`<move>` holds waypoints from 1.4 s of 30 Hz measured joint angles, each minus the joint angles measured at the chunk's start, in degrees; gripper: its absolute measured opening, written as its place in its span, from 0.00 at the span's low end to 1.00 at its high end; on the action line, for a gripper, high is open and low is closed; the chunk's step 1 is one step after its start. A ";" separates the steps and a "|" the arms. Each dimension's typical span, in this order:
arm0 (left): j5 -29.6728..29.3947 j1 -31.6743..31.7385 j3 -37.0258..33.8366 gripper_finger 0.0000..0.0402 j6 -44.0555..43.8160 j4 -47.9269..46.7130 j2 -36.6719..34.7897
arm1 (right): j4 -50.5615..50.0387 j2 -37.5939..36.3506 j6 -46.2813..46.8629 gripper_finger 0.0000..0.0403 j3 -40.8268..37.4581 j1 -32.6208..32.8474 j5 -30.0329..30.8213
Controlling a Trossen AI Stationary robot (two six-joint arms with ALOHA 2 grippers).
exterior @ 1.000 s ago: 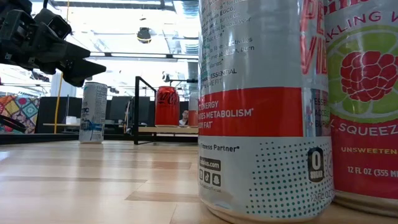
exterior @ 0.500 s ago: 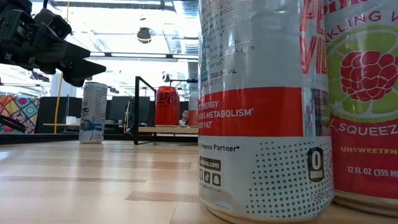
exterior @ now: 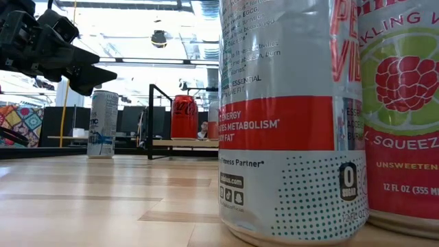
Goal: Place canned beverage on shelf
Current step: Put the bottom pink white soda can on the shelf and align with other pink white soda can
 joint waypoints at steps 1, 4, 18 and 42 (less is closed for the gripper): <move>0.00 0.00 0.00 0.70 -0.01 0.02 -0.01 | -0.27 0.78 0.10 0.14 0.68 0.00 -0.09; 0.00 -0.01 0.00 0.70 -0.01 0.00 -0.01 | -2.35 2.72 0.16 0.19 3.32 0.19 -1.04; 0.00 0.01 0.00 0.70 0.00 0.00 0.00 | -14.10 2.79 0.75 0.66 8.22 2.59 -0.38; 0.02 0.01 0.00 0.70 -0.01 0.01 0.00 | -23.32 3.30 -4.32 0.76 8.15 -1.29 -10.23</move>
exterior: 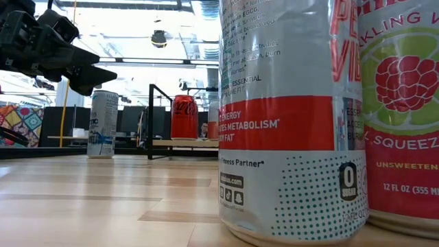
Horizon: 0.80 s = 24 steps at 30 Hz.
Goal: Place canned beverage on shelf
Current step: Put the bottom pink white soda can on the shelf and align with other pink white soda can
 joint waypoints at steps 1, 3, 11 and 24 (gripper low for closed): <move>0.00 0.00 0.00 0.70 0.00 -0.01 0.01 | -0.18 0.00 -1.02 0.76 0.00 0.00 0.00; 0.00 -0.01 0.00 0.70 0.01 -0.01 0.00 | -0.69 0.00 -1.85 0.76 0.00 -0.04 -0.04; -0.02 0.00 0.00 0.70 0.00 0.01 -0.01 | -4.38 1.17 -9.15 0.76 0.00 0.81 4.07; 0.00 -0.01 0.00 0.70 0.01 -0.01 0.01 | 3.46 7.61 -20.59 0.76 -0.03 0.85 8.97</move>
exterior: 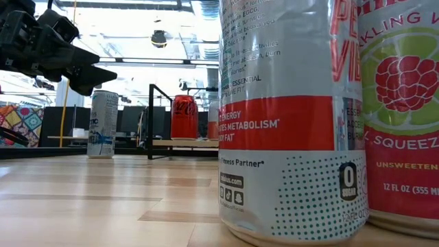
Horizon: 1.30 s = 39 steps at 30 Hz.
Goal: Place canned beverage on shelf
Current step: Put the bottom pink white soda can on the shelf and align with other pink white soda can
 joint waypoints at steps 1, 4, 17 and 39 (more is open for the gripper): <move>-0.01 -0.01 0.00 0.70 -0.01 0.00 -0.01 | -0.12 0.00 -0.26 0.76 -0.08 -0.02 0.46; 0.00 0.01 0.00 0.70 -0.01 0.00 0.00 | 0.33 -0.50 -0.53 0.76 0.00 -0.17 2.38; 0.00 0.00 0.00 0.70 0.00 0.00 -0.01 | 0.10 -2.01 1.66 0.91 0.03 -0.13 4.83; -0.02 0.01 0.00 0.70 -0.01 0.00 0.00 | -4.37 -1.99 10.08 0.94 0.03 3.05 11.41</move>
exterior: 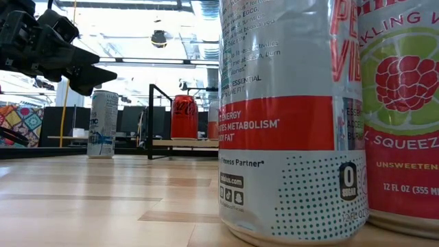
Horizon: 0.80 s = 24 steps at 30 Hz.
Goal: Place canned beverage on shelf
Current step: Put the bottom pink white soda can on the shelf and align with other pink white soda can
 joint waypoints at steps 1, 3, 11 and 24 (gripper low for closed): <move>0.00 0.00 0.00 0.70 0.02 0.00 0.00 | -0.28 0.00 -0.02 0.94 0.00 0.10 0.87; 0.01 -0.01 0.00 0.70 0.02 0.00 -0.01 | -0.23 0.00 0.00 0.94 0.00 0.45 1.83; 0.00 0.00 0.00 0.70 0.01 0.00 0.00 | 0.33 0.02 1.95 0.94 0.00 1.12 1.83; 0.00 0.00 0.00 0.70 0.00 0.00 0.00 | 5.48 5.77 0.31 0.94 0.17 0.91 2.57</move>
